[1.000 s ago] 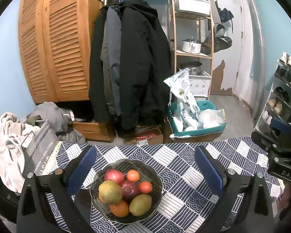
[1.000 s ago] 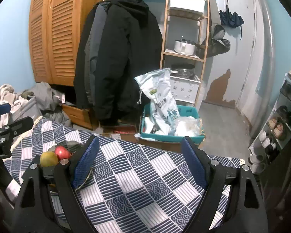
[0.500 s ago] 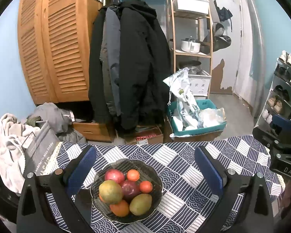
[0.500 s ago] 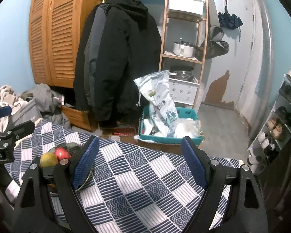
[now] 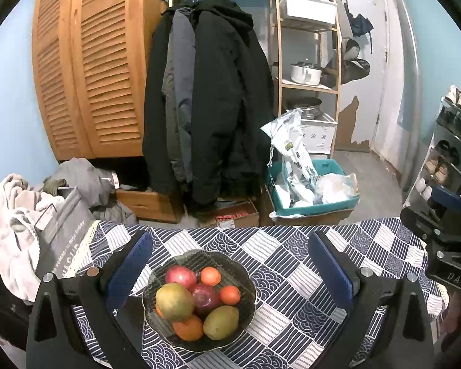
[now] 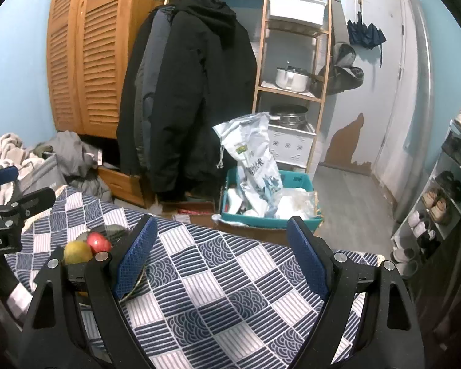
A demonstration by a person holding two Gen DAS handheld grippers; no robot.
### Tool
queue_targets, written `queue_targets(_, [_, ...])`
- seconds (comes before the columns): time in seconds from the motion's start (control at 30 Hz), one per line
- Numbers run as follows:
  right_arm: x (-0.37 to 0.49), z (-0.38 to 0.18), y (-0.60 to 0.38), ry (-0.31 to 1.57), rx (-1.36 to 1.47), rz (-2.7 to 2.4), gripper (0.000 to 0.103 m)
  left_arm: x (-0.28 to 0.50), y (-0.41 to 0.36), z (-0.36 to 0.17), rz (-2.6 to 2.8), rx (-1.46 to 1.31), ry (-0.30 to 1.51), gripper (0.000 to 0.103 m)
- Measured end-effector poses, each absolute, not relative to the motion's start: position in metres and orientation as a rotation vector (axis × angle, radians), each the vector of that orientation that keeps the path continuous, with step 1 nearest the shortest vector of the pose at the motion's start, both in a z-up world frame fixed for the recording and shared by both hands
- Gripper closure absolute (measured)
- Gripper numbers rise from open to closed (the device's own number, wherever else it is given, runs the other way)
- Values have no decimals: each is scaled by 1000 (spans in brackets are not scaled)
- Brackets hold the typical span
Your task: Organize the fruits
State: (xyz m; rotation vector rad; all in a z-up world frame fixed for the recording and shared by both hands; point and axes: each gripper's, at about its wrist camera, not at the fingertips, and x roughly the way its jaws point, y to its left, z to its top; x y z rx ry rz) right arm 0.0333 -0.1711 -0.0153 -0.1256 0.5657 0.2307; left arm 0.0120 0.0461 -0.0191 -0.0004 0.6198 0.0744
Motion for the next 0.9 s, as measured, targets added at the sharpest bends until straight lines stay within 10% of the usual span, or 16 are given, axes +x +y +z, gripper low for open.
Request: queue_targets(0.9, [33,-9,-177,556,-126,226,18,20,37,-27,81,24,689,1])
